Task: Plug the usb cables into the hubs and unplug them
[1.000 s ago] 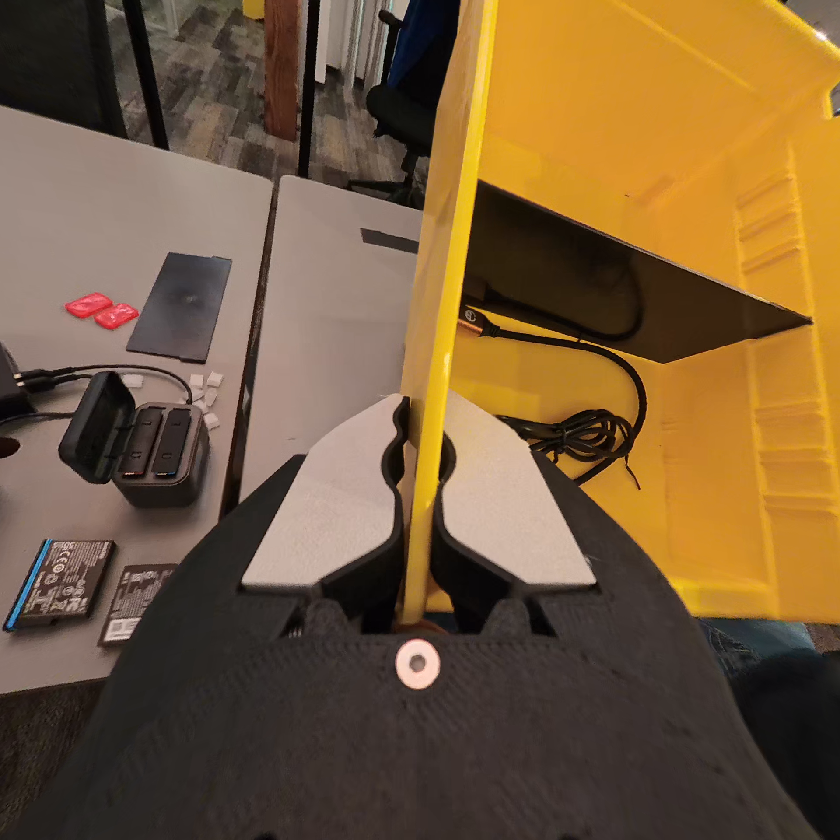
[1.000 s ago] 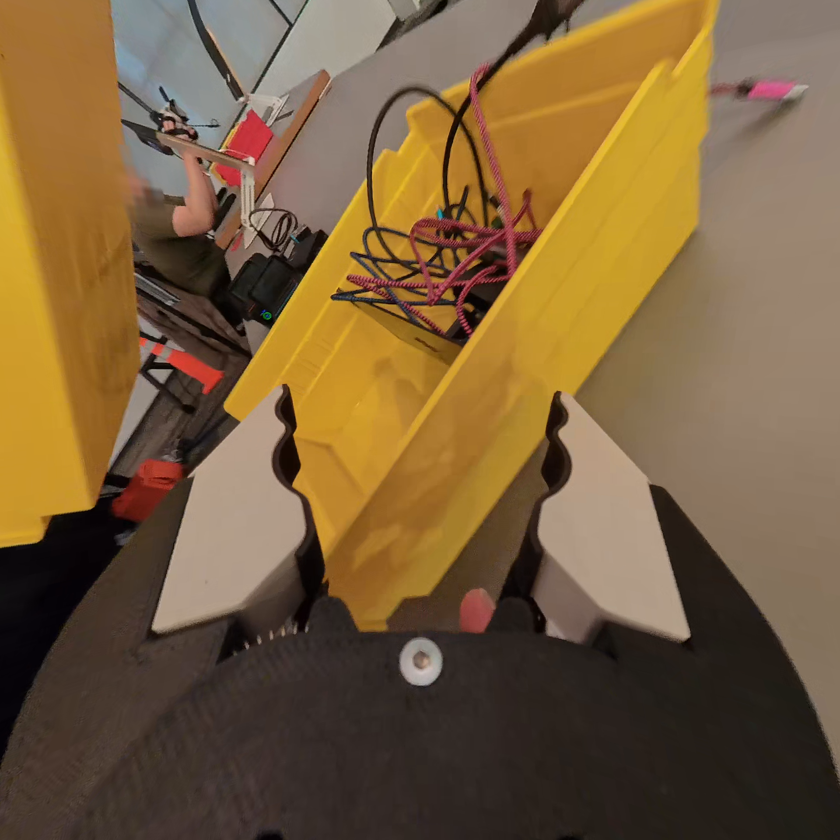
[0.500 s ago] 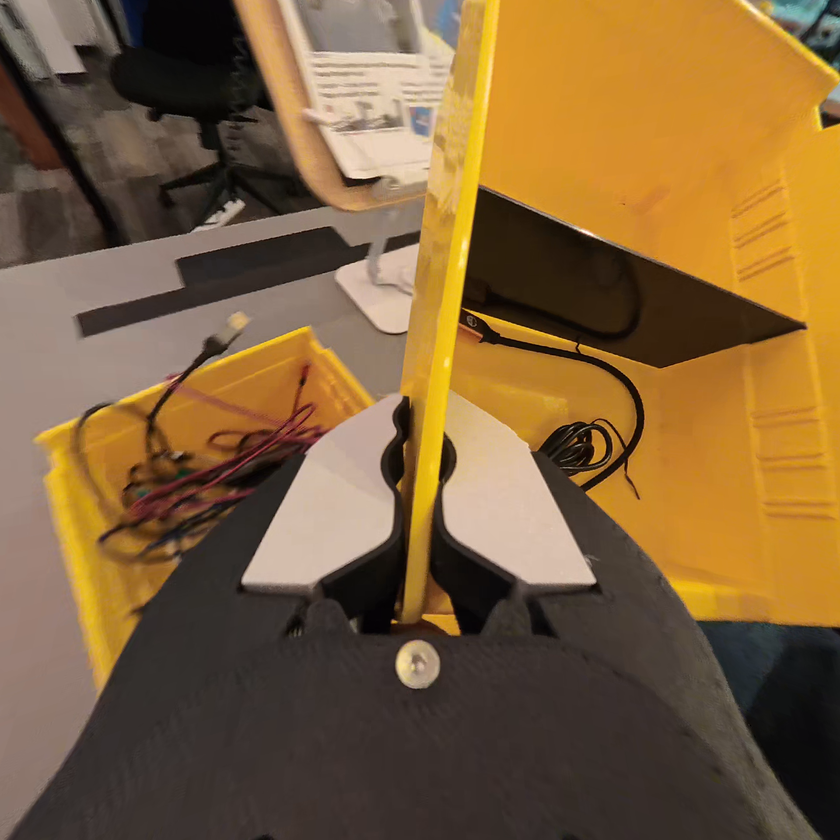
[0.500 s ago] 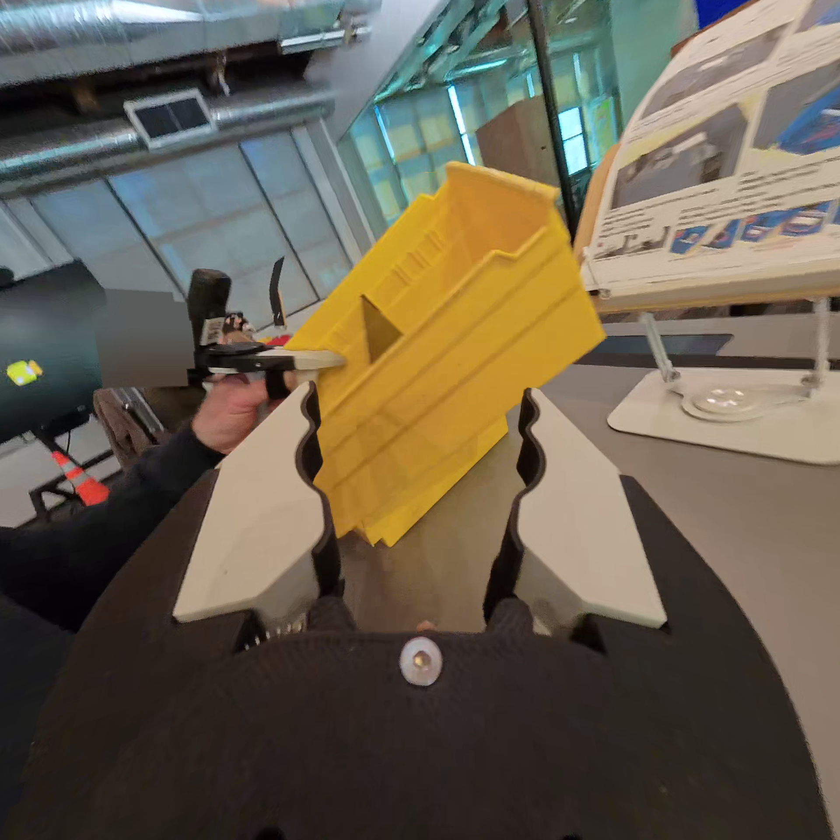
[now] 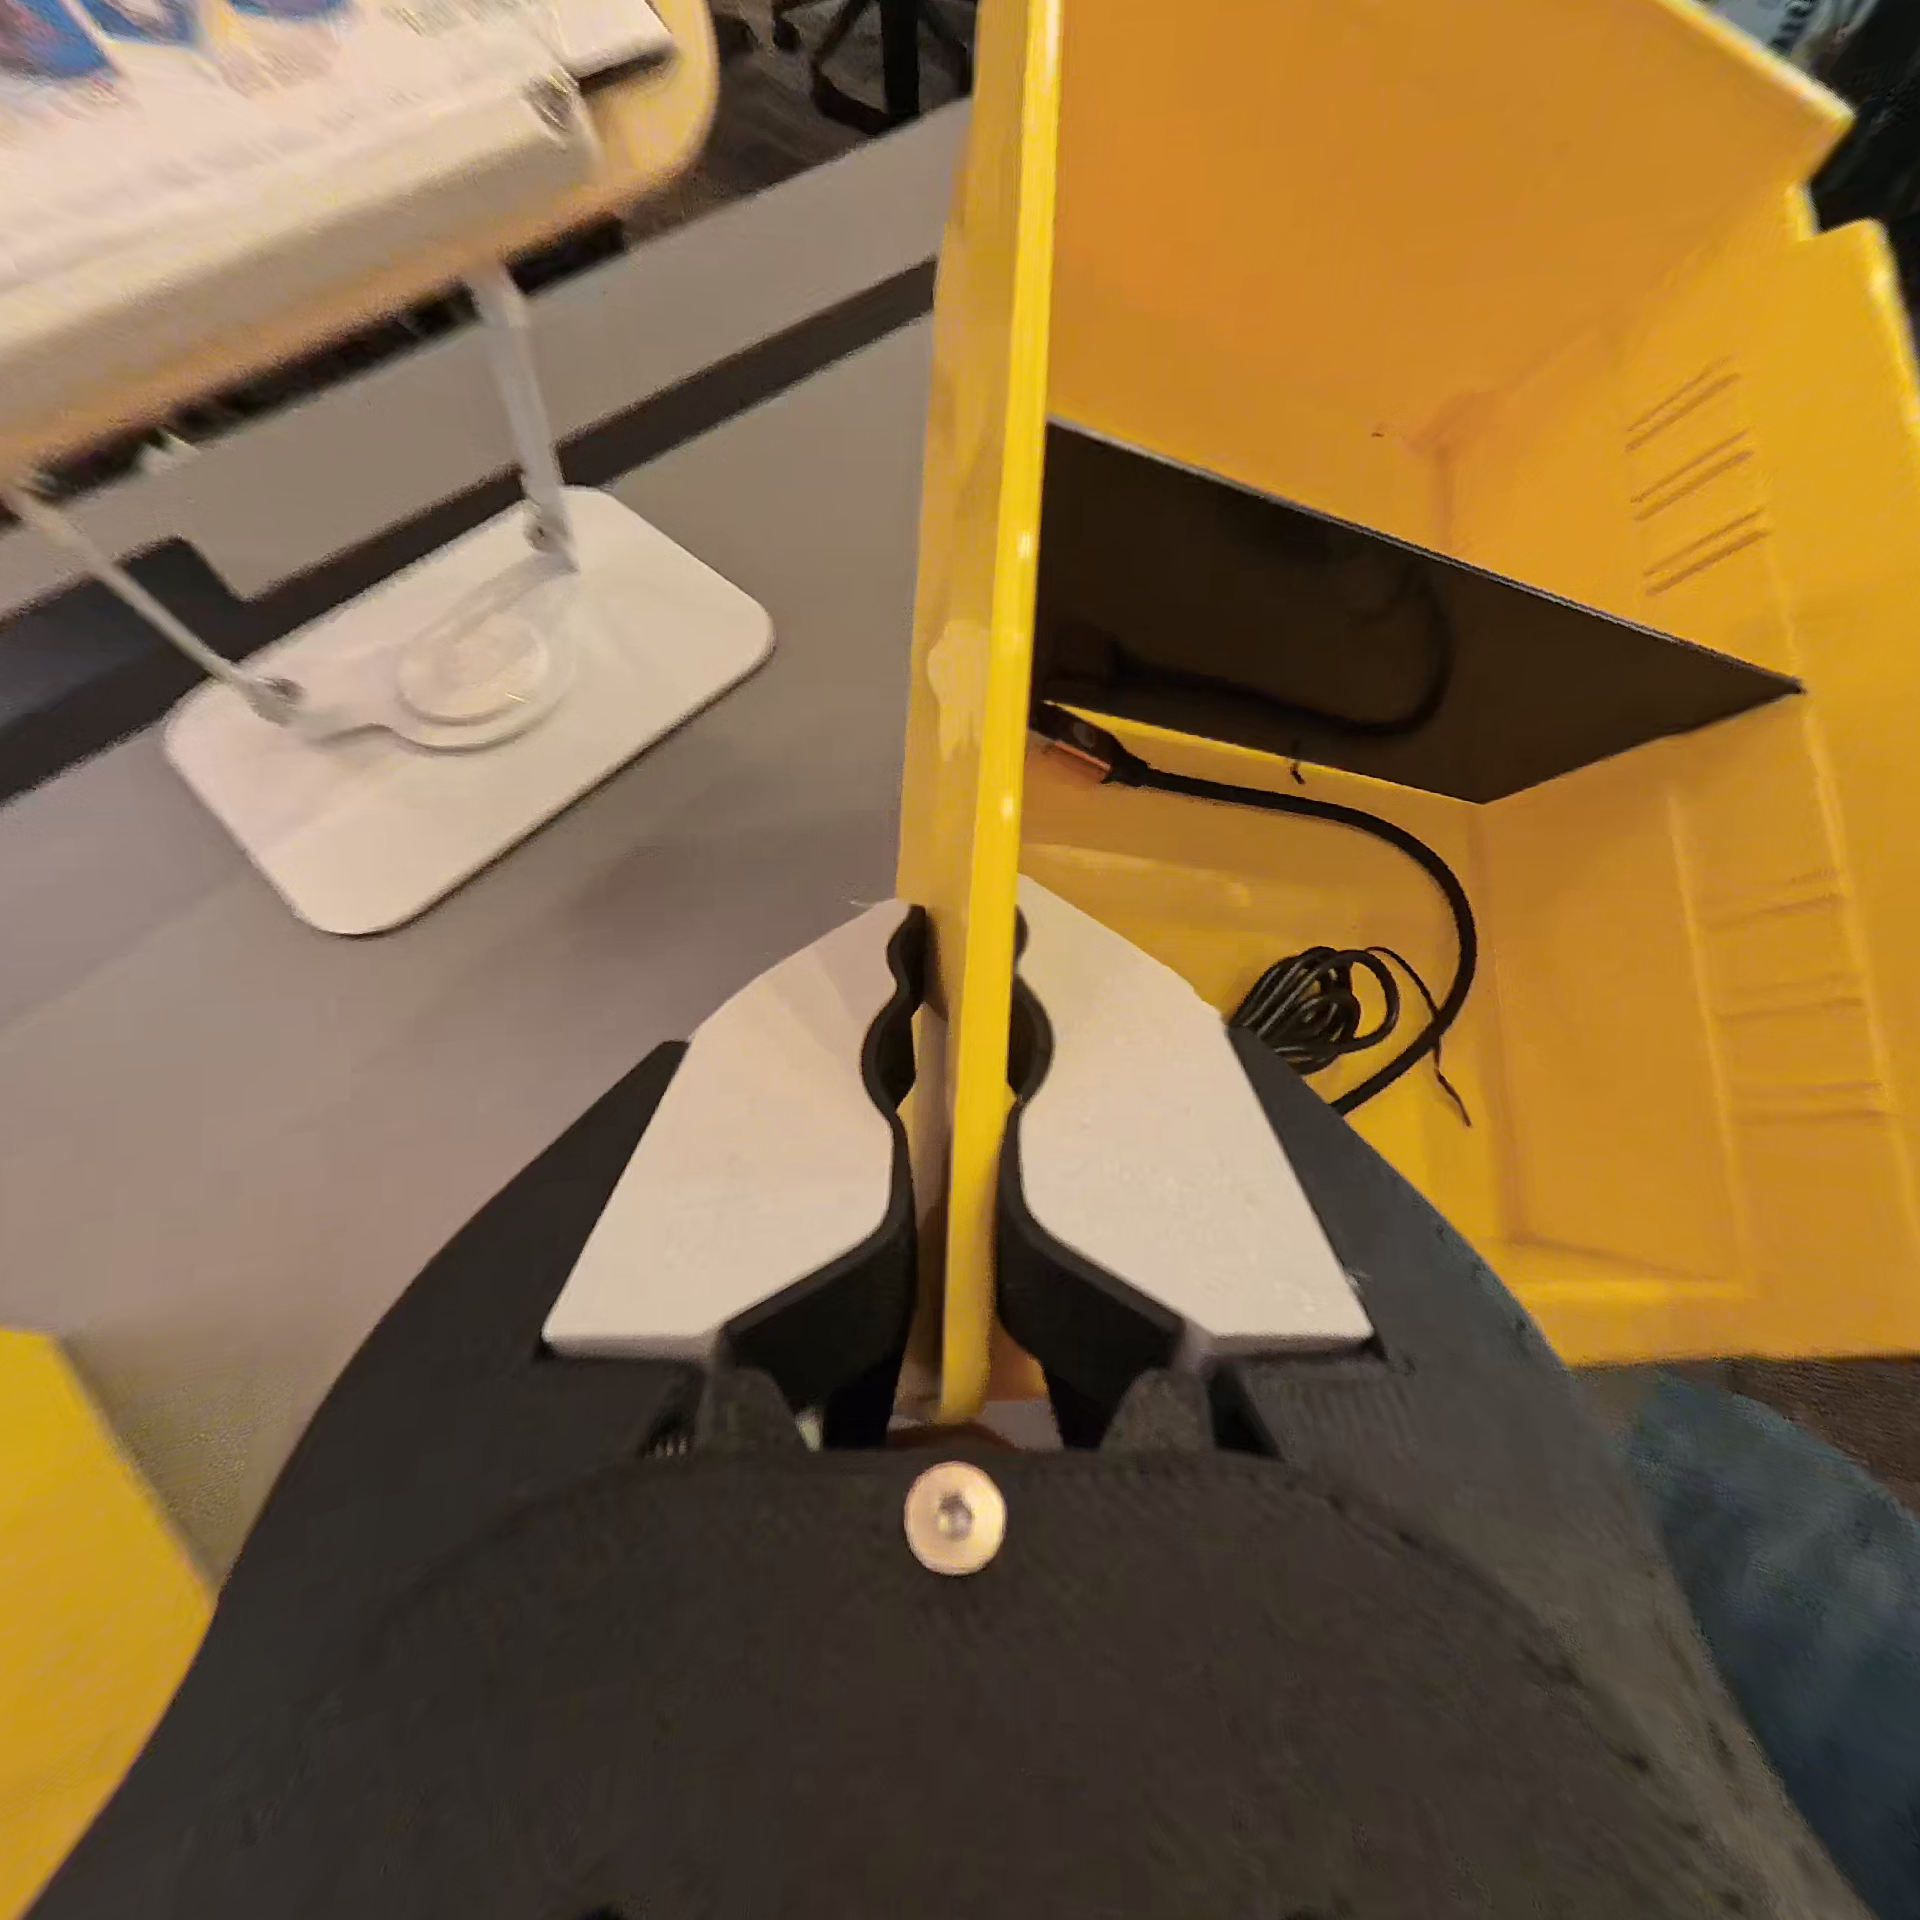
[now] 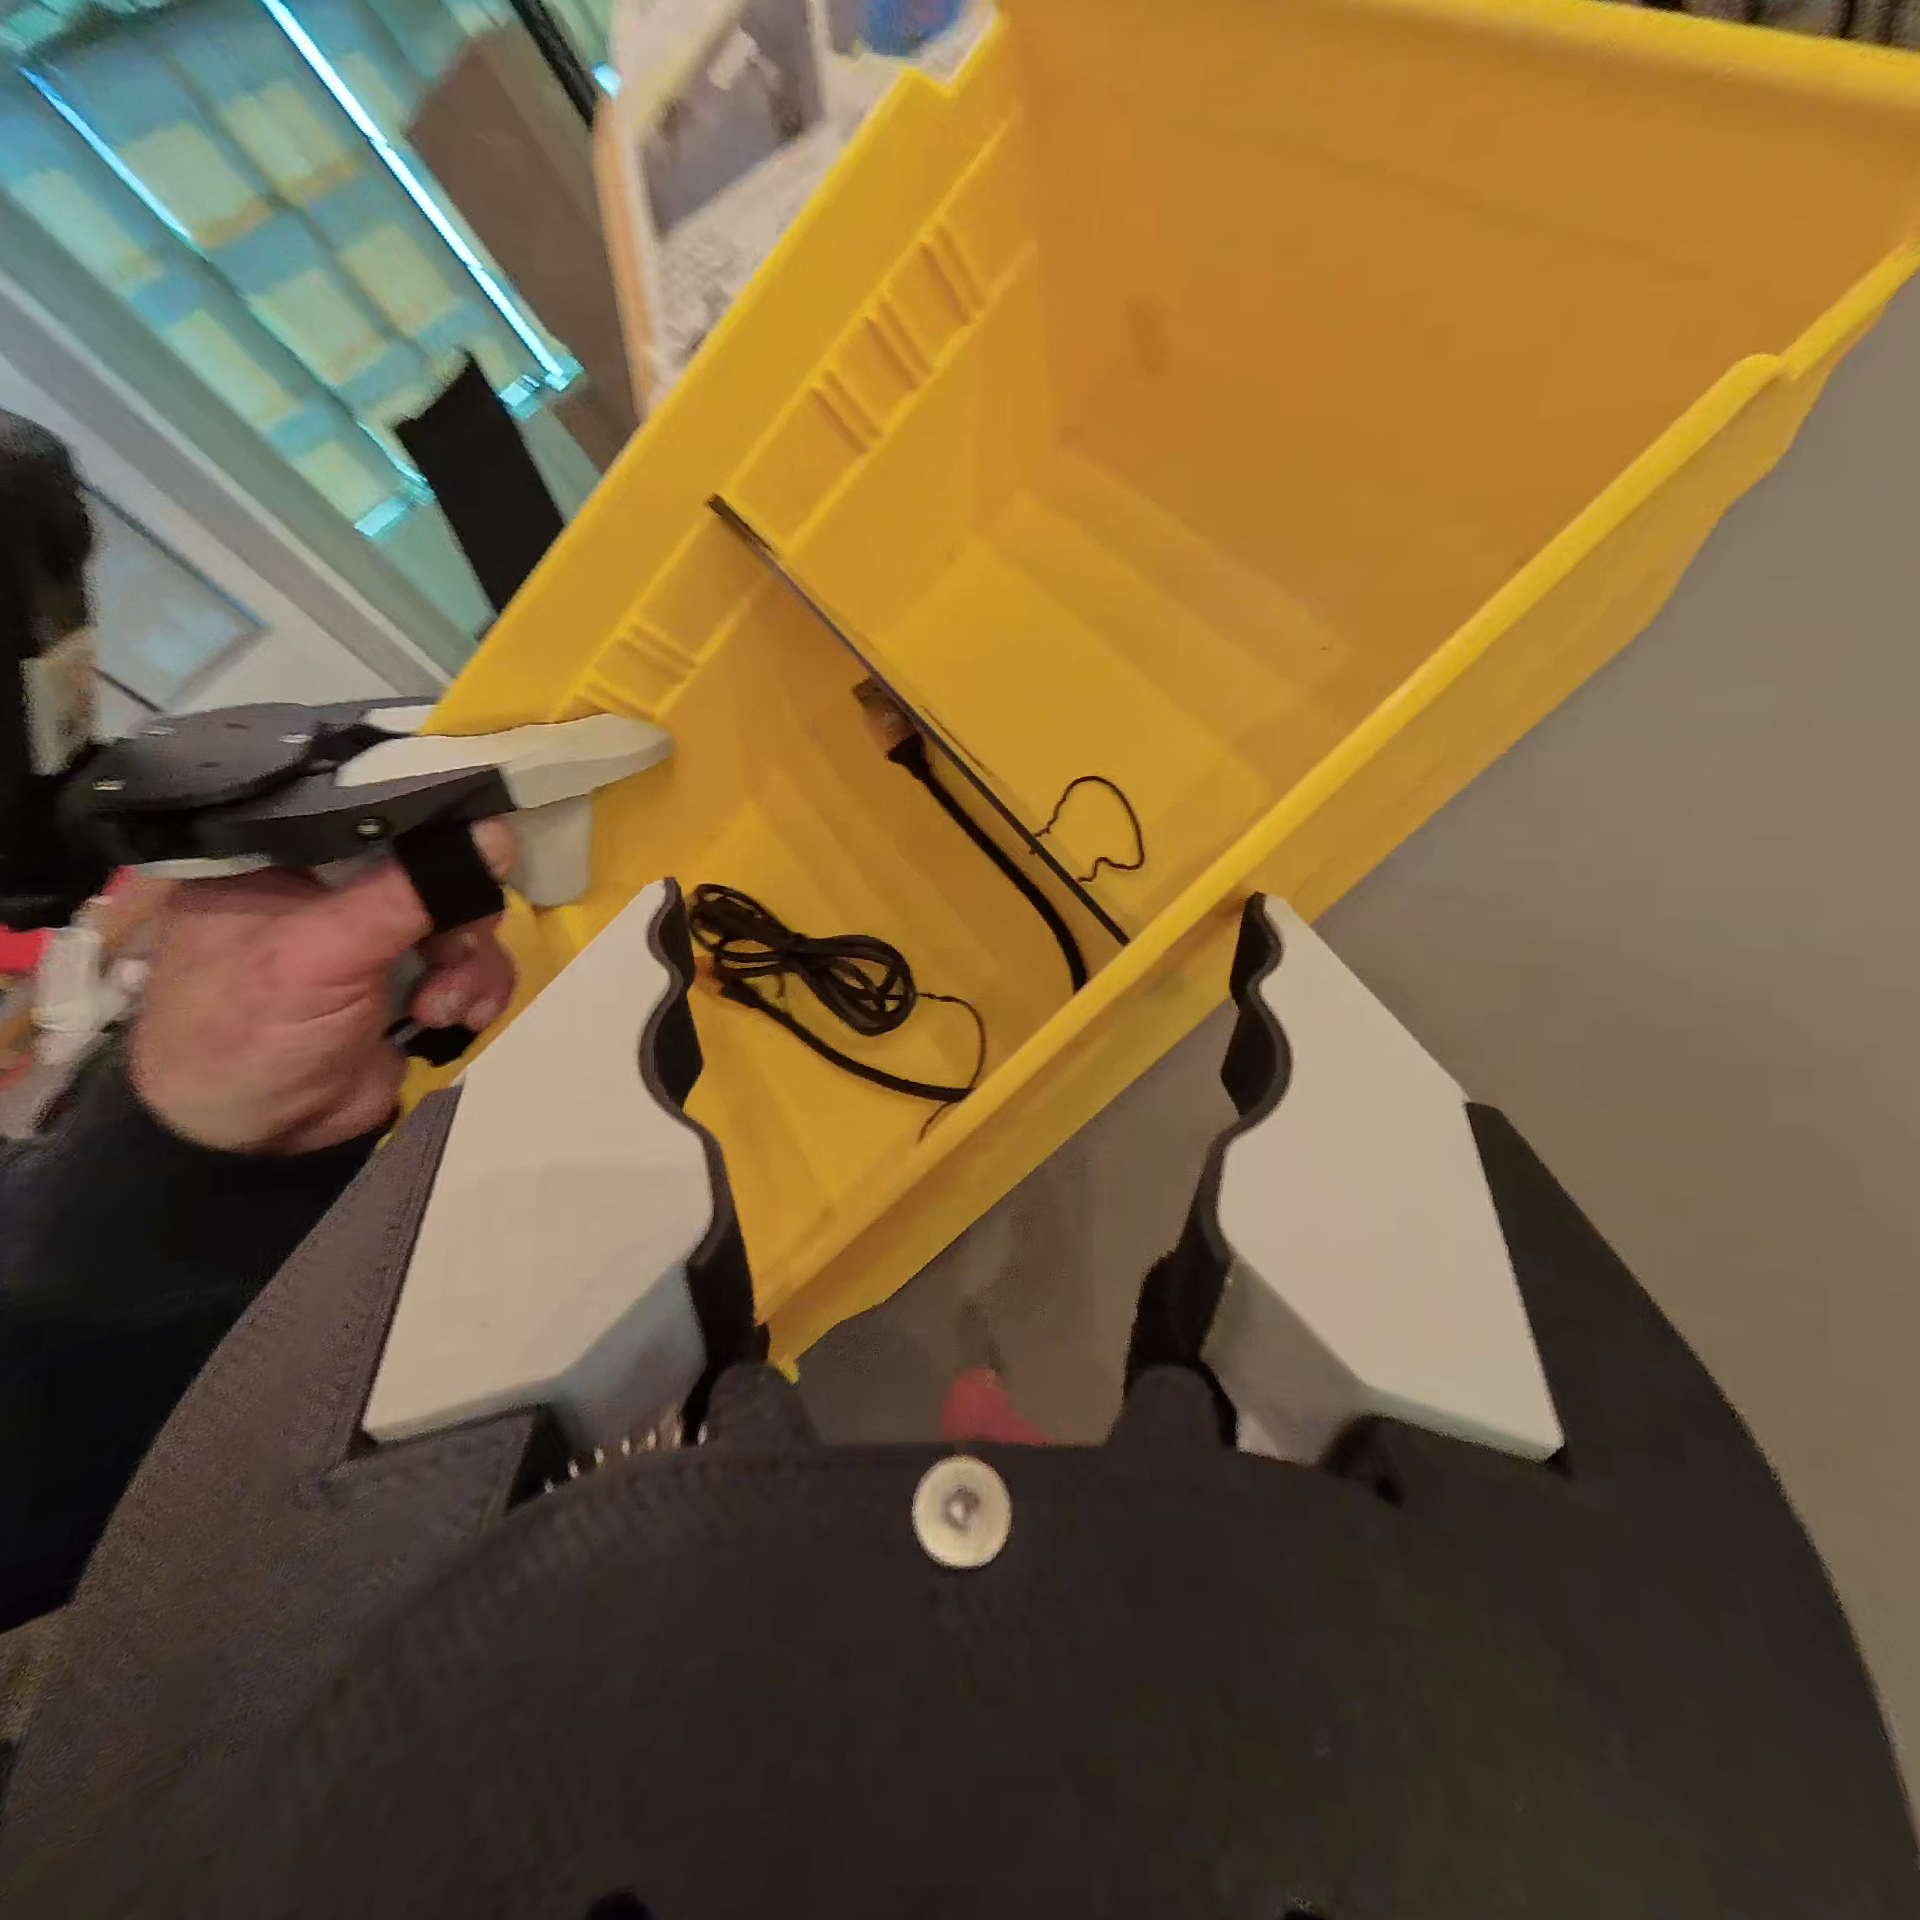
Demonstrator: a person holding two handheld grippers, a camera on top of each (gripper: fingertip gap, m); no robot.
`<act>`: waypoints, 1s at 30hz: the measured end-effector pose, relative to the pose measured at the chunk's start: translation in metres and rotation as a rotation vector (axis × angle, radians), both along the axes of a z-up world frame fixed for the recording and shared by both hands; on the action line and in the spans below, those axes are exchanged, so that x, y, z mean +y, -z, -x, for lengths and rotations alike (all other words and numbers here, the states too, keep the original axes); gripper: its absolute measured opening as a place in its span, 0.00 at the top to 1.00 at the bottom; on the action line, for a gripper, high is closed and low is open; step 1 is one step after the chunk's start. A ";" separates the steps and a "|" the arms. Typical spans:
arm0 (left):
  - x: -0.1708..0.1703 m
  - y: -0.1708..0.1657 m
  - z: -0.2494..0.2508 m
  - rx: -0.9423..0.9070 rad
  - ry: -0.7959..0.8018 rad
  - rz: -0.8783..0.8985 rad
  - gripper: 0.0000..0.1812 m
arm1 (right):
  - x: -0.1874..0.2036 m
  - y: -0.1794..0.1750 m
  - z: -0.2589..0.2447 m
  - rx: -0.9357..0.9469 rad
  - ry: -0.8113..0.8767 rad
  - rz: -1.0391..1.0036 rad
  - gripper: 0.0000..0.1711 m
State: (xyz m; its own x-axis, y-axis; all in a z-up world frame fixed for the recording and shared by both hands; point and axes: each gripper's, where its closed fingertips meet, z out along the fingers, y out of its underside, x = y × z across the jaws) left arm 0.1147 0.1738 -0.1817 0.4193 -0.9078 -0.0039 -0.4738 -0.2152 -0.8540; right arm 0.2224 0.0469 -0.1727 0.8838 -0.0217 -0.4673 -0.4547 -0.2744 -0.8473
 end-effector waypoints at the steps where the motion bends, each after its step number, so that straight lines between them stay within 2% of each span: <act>1: -0.005 0.009 -0.007 0.007 0.010 0.032 0.93 | 0.000 0.009 -0.010 -0.025 0.012 0.040 0.41; 7: -0.042 0.062 -0.032 0.062 0.073 0.193 0.84 | 0.002 0.046 -0.051 -0.146 0.044 0.231 0.42; 12: -0.076 0.092 -0.038 0.136 0.161 0.246 0.76 | 0.005 0.069 -0.078 -0.273 0.024 0.378 0.49; 14: -0.091 0.098 -0.040 0.146 0.211 0.279 0.71 | 0.004 0.082 -0.089 -0.338 0.012 0.467 0.53; 16: -0.105 0.096 -0.038 0.146 0.279 0.336 0.65 | 0.001 0.085 -0.102 -0.425 0.010 0.523 0.66; 18: -0.115 0.089 -0.034 0.127 0.353 0.414 0.62 | 0.000 0.084 -0.108 -0.405 -0.007 0.543 0.74; 20: -0.120 0.071 -0.027 0.052 0.395 0.481 0.62 | -0.001 0.087 -0.114 -0.398 -0.031 0.575 0.77; 22: -0.124 0.048 -0.013 -0.004 0.421 0.542 0.55 | -0.001 0.090 -0.119 -0.414 -0.040 0.602 0.80; 24: -0.118 0.020 0.009 -0.011 0.413 0.489 0.53 | -0.002 0.092 -0.125 -0.446 -0.046 0.634 0.81; 28: -0.054 -0.042 0.049 -0.001 0.234 0.159 0.53 | -0.004 0.094 -0.142 -0.493 -0.057 0.675 0.86; 30: -0.015 -0.049 0.086 0.038 0.120 0.067 0.54 | -0.005 0.094 -0.150 -0.484 -0.072 0.679 0.88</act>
State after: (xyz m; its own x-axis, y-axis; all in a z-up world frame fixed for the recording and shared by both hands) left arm 0.0291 0.1586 -0.1329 0.3085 -0.9502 0.0443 -0.5316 -0.2109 -0.8204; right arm 0.3726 0.0423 -0.2669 0.9935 -0.0974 0.0582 -0.0453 -0.8103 -0.5842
